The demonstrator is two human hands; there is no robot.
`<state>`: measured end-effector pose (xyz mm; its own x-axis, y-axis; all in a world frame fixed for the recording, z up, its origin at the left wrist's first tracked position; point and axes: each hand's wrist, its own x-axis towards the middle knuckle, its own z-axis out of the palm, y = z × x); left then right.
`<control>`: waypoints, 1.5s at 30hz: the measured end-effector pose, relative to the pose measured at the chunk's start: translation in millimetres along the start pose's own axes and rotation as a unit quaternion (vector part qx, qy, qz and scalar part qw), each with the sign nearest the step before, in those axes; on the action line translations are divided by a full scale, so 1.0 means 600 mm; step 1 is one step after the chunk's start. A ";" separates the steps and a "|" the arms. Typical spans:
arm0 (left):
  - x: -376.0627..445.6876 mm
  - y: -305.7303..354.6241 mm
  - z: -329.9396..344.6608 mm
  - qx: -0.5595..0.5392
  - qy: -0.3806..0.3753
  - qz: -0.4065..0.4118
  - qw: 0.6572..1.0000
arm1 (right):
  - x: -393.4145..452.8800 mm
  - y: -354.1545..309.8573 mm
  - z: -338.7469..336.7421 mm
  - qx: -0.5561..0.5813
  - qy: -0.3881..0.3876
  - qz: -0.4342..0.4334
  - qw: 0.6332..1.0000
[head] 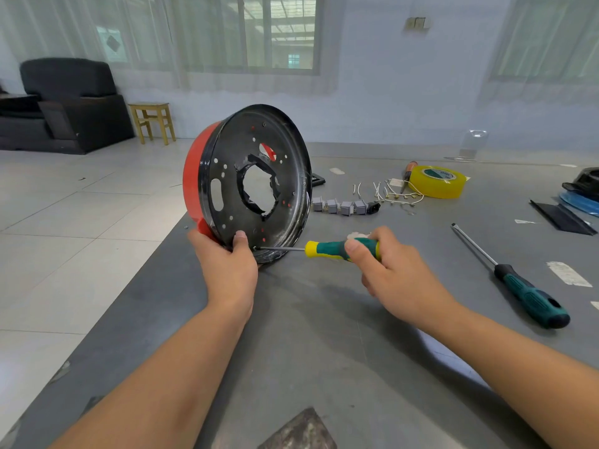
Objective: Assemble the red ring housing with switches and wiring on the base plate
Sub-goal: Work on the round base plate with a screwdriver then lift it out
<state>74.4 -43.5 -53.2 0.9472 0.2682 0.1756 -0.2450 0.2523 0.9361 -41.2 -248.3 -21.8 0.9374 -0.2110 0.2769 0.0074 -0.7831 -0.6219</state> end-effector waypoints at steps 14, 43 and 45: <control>-0.002 0.000 0.000 -0.002 -0.021 0.003 1.000 | 0.006 -0.007 -0.008 0.024 -0.060 0.081 0.995; -0.013 0.010 0.003 0.022 -0.035 -0.004 0.999 | 0.005 -0.003 -0.035 -0.286 -0.027 -0.129 0.949; -0.015 0.012 0.003 0.032 -0.050 -0.003 0.998 | 0.007 0.001 -0.027 -0.351 0.019 -0.173 0.920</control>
<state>64.8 -46.0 -47.5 0.9654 0.1720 0.1959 -0.2281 0.1936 0.9542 -42.5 -259.1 -9.3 0.9080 0.1129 0.4034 0.0650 -0.9893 0.1306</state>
